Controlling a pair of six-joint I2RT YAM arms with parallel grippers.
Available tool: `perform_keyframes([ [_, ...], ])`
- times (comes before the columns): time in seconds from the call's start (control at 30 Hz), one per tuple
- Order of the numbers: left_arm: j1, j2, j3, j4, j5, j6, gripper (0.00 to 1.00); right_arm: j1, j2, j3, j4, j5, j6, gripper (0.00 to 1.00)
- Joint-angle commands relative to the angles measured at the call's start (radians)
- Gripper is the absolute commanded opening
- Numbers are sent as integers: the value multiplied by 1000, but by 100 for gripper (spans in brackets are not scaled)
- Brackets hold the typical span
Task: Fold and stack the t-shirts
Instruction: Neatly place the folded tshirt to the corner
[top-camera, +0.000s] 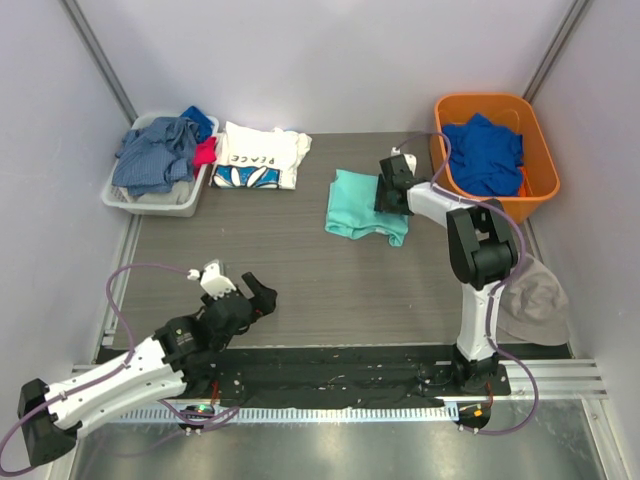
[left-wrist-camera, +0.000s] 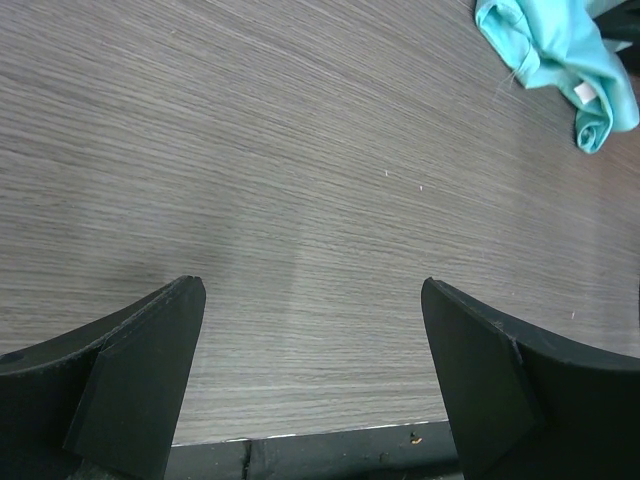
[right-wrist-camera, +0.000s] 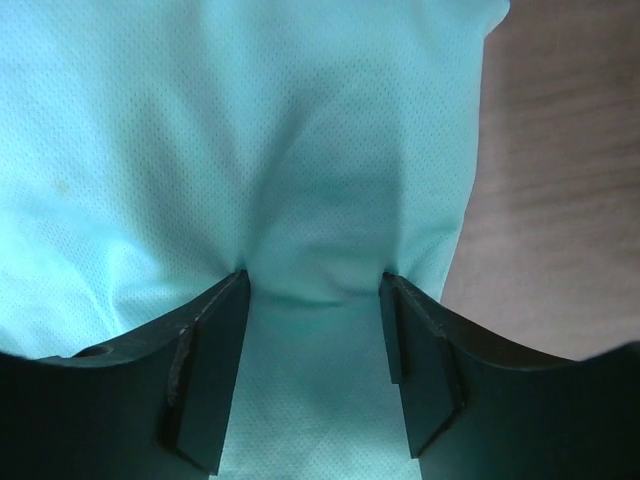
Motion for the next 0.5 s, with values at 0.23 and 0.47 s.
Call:
perform_keyframes([
  [0.23, 4, 33, 55, 75, 16, 41, 96, 43, -288, -168, 18, 55, 24, 70],
  [0.47, 4, 59, 32, 157, 25, 43, 96, 46, -402, -196, -18, -66, 34, 71],
])
